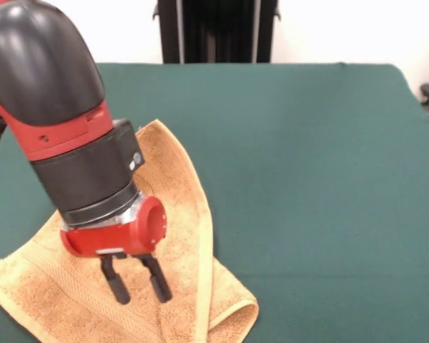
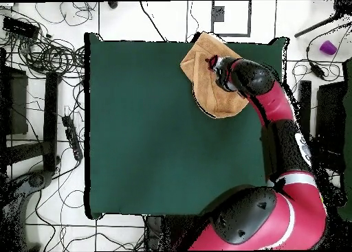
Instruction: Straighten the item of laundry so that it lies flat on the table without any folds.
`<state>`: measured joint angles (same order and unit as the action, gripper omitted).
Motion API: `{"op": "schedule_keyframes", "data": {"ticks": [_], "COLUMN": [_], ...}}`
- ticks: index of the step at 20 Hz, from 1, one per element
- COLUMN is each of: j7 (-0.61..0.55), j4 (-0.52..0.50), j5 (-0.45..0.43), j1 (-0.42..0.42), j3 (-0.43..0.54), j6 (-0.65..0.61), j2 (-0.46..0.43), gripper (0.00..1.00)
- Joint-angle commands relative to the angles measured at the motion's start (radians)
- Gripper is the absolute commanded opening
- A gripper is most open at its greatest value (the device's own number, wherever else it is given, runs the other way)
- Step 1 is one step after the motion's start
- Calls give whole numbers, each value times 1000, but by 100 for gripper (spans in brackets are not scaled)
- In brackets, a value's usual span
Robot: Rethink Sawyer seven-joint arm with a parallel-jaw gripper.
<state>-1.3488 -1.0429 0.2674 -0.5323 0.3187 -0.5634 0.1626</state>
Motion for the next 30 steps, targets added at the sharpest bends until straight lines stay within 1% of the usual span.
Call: {"op": "schedule_keyframes", "data": {"ticks": [1, 3, 7, 9, 11, 14, 17, 20, 21, 24, 27, 30], "j7": [-152, -177, -158, -140, -150, -212, -282, -352, -349, -302, -301, -308], "j4": [97, 128, 144, 117, 124, 169, 208, 227, 224, 161, 132, 42], "j5": [1, 9, 21, 18, 23, 43, 78, 96, 94, 78, 70, 52], "j1": [89, 110, 105, 91, 97, 132, 169, 200, 199, 166, 155, 144], "j3": [42, 32, 62, 96, 99, 69, 32, -45, -54, -46, -80, -99], "j6": [82, 90, 61, 106, 123, 156, 151, 112, 104, 102, 83, 129], "j2": [-109, -124, -134, -135, -142, -163, -172, -165, -162, -139, -114, -67], "gripper": [100, 100, 100, 100, 100, 100, 100, 100, 100, 100, 100, 100]}}
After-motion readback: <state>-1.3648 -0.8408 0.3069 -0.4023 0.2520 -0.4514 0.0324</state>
